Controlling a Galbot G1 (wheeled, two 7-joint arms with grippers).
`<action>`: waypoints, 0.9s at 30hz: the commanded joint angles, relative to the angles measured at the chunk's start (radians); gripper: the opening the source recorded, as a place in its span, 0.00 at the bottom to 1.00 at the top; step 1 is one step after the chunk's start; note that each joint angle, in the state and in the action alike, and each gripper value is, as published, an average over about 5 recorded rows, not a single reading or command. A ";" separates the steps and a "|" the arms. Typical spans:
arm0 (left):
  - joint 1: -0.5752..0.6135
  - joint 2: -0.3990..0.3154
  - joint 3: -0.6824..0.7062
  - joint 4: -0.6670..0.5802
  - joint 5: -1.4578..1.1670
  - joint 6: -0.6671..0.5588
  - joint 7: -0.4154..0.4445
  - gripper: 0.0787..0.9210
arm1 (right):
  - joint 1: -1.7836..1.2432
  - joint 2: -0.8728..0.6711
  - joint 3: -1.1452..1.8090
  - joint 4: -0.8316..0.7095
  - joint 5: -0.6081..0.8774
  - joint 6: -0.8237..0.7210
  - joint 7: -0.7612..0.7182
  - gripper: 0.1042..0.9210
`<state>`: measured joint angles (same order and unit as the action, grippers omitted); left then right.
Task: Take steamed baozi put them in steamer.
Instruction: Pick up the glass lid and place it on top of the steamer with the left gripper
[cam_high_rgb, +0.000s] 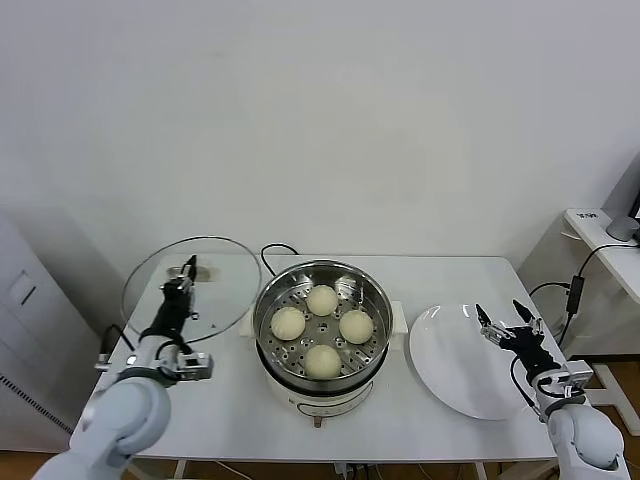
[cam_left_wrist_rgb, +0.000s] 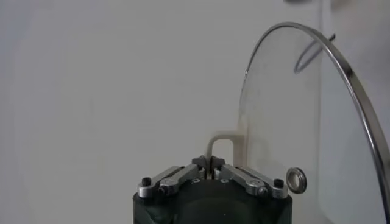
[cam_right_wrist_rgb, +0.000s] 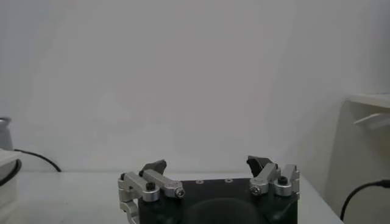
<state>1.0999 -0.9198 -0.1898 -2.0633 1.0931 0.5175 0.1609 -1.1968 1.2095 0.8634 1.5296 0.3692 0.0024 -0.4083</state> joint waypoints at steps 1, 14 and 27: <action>-0.135 -0.085 0.269 -0.086 0.169 0.189 0.116 0.03 | 0.000 -0.006 0.001 -0.002 0.000 -0.001 0.001 0.88; -0.125 -0.271 0.354 -0.039 0.360 0.189 0.167 0.03 | 0.000 0.000 0.003 -0.016 -0.005 0.001 -0.002 0.88; -0.129 -0.381 0.414 0.032 0.463 0.177 0.162 0.03 | -0.005 0.011 0.014 -0.025 -0.006 0.005 -0.011 0.88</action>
<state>0.9814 -1.2024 0.1653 -2.0678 1.4594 0.6823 0.3098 -1.2011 1.2194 0.8746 1.5064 0.3634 0.0070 -0.4184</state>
